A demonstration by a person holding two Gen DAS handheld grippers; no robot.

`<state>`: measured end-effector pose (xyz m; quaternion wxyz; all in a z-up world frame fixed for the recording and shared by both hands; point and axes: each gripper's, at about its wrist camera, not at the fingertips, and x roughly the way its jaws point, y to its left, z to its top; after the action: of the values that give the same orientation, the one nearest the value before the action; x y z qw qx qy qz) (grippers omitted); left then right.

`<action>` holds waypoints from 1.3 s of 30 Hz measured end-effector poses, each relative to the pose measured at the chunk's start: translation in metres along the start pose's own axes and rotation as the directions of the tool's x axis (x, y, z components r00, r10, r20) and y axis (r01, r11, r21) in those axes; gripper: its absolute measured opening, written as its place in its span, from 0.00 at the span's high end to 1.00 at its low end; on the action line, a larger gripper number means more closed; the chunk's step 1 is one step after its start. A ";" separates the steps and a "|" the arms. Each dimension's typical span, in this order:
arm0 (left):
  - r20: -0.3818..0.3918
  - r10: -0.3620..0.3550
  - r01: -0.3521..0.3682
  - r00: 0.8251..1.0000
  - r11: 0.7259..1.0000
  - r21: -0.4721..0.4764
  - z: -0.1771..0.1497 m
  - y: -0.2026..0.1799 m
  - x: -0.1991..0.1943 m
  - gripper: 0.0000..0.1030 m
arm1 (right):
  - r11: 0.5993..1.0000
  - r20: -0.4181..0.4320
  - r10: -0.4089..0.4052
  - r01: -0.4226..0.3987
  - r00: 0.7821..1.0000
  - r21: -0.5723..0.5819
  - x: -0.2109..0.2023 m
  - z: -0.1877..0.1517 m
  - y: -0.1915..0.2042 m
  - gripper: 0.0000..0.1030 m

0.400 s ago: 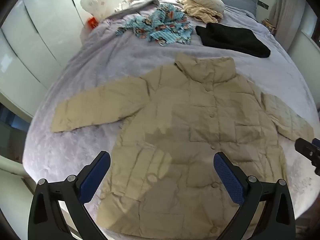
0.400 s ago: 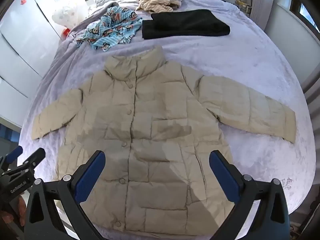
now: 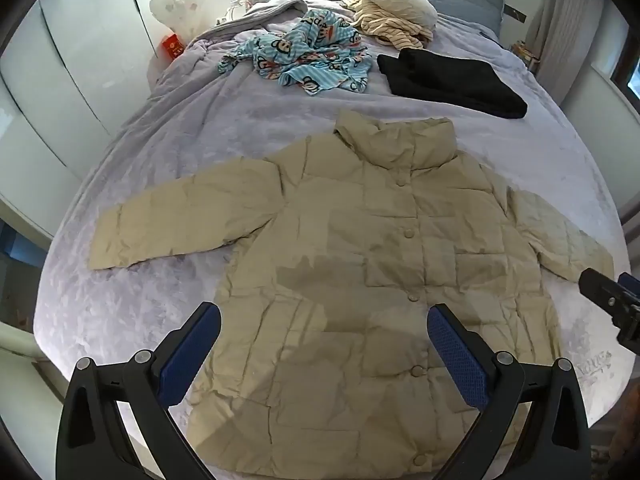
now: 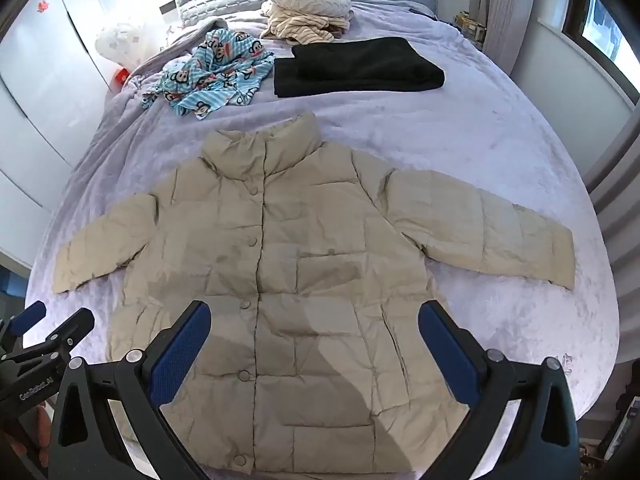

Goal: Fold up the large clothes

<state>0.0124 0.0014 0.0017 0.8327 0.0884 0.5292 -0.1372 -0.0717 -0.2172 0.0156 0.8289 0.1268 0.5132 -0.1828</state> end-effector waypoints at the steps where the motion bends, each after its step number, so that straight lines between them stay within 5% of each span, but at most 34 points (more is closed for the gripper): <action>1: 0.000 0.002 -0.002 1.000 1.000 0.001 0.001 0.001 0.001 0.00 | 1.000 -0.004 0.000 0.000 1.000 0.002 0.001 0.002 -0.002 0.00; 39: -0.039 0.038 -0.039 0.999 0.999 -0.025 0.011 0.007 0.017 0.00 | 0.999 -0.045 0.003 -0.001 0.999 0.036 0.024 0.010 0.000 0.00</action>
<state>0.0309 0.0026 -0.0088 0.8258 0.0905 0.5451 -0.1127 -0.0538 -0.2259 -0.0017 0.8150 0.1461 0.5281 -0.1883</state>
